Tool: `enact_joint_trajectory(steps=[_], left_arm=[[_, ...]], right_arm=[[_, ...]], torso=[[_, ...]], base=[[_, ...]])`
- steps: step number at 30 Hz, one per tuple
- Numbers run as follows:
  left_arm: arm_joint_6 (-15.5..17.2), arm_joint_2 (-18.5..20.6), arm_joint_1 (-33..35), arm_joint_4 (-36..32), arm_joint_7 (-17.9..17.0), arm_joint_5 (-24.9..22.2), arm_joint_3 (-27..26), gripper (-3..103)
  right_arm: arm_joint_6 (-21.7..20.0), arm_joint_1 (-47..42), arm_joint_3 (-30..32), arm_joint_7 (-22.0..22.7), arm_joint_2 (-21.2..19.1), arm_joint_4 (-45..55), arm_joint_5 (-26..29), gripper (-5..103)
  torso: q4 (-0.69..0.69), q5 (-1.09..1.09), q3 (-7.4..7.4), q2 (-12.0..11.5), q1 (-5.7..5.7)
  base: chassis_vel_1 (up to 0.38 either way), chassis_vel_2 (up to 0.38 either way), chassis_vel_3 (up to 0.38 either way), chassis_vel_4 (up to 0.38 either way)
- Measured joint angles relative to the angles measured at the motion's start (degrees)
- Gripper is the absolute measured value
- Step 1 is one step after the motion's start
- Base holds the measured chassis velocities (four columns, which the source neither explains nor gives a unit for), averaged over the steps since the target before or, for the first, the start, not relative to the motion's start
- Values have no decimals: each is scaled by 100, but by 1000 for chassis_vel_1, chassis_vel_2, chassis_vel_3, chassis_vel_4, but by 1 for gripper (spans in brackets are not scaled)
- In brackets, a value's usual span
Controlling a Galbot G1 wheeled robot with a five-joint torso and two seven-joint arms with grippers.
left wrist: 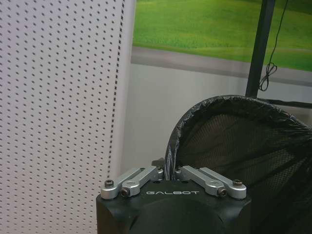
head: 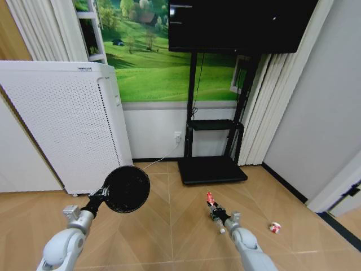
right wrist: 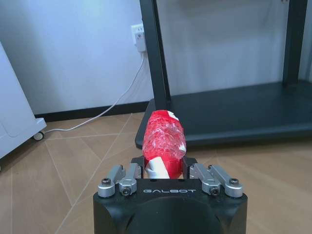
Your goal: Pick up the trash bin and place the garbage on the floor into it.
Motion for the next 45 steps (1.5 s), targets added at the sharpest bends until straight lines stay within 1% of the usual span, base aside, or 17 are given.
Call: enact_joint_trajectory(steps=[1,2,5,6,9,13,16,17,21,22,26,28,30,31,33,38,45], left_arm=[[9,34,-148,157,-28,0,176,3],[9,34,-148,157,-28,0,176,3],[31,53,-408,418,-63,-6,501,3],[31,53,-408,418,-63,-6,501,3],[69,-28,-683,732,-130,-22,816,3],[82,-105,-881,1035,-150,14,1063,3],[82,-156,-1093,1313,-164,95,1330,3],[82,-156,-1093,1313,-164,95,1330,3],[75,-318,-1645,1842,-228,133,1962,3],[75,-318,-1645,1842,-228,133,1962,3],[58,-434,-2100,2183,-240,184,2456,3],[58,-461,-2169,2233,-239,183,2524,3],[58,-593,-2402,2448,-241,183,2786,3],[58,-593,-2402,2448,-241,183,2786,3],[57,-720,-2605,2629,-238,135,3122,3],[47,-924,-2867,2960,-222,123,3544,3],[37,-1246,-3064,3298,-219,134,3752,3]], right_arm=[[34,-49,-7,-21,-238,122,132,38],[34,-49,-7,-21,-238,122,132,38],[51,-214,89,-21,-664,473,412,38],[51,-214,89,-21,-664,473,412,38],[98,-443,314,-4,-942,827,694,38],[130,-563,372,9,-1058,1098,856,38],[149,-666,358,33,-1100,1366,923,38],[149,-666,358,33,-1100,1366,923,38],[170,-1056,359,36,-1128,2083,973,38],[170,-1056,359,36,-1128,2083,973,38],[162,-1360,305,33,-1211,2711,987,38],[159,-1387,290,27,-1224,2784,984,38],[105,-1456,183,13,-1262,3075,946,38],[105,-1456,183,13,-1262,3075,946,38],[17,-1384,-25,9,-1263,3225,846,38],[-117,-1051,-332,14,-1138,3274,685,38],[-233,-783,-726,41,-1021,3292,577,38]], torso=[[-2,1,0,0,0],[-2,1,0,0,0],[-2,-2,0,0,0],[-2,-2,0,0,0],[-3,-3,0,0,0],[-2,0,0,0,0],[2,-1,0,0,0],[2,-1,0,0,0],[-3,0,0,0,0],[-3,0,0,0,0],[-2,-1,0,0,0],[-2,-1,0,0,0],[-2,0,0,0,0],[-2,0,0,0,0],[-2,-2,0,0,0],[0,0,0,0,0],[-1,-1,0,0,0]], base=[[0,0,0,0],[0,0,0,0],[0,0,0,0],[0,0,0,0],[0,0,0,0],[0,0,0,0],[0,0,0,0],[0,0,0,0],[0,0,0,0],[0,0,0,0],[0,0,0,0],[0,0,0,0],[0,0,0,0],[0,0,0,0],[0,0,0,0],[0,0,0,0],[0,0,0,0]])
